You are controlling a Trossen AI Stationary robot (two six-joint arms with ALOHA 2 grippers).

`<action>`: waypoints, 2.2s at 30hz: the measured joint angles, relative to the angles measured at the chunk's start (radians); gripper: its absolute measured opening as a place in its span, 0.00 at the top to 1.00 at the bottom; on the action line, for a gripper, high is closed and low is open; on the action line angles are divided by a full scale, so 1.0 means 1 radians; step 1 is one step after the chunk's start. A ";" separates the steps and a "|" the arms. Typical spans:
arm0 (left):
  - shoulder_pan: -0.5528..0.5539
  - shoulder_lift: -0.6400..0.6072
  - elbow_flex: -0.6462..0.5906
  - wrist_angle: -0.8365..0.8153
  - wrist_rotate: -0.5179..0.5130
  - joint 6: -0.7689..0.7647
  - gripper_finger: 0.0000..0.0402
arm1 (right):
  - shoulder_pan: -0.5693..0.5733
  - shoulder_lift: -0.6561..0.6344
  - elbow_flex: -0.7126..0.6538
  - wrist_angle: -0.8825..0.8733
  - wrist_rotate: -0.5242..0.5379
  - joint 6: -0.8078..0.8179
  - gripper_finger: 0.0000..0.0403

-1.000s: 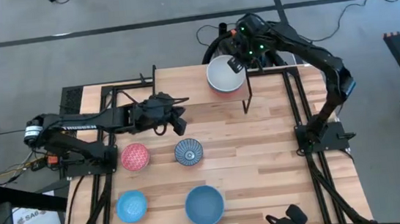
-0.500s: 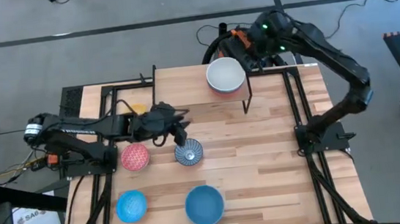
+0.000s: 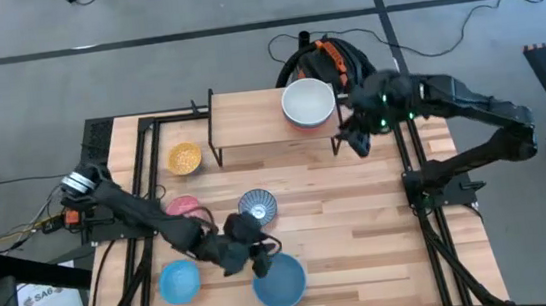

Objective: Place and stack bowls onto a shelf
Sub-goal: Stack the blue bowl on top of the white bowl on the shelf

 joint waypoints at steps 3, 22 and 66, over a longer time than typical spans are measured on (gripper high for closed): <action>-0.023 0.075 0.093 -0.170 0.008 -0.076 0.64 | 0.089 -0.018 -0.043 0.002 0.071 0.071 0.55; -0.037 0.267 0.179 -0.370 0.225 -0.153 0.73 | 0.509 0.133 -0.065 0.096 0.293 0.472 0.55; -0.013 0.231 0.505 -0.507 -0.317 0.145 1.00 | 0.700 0.205 -0.062 0.168 0.411 0.524 0.68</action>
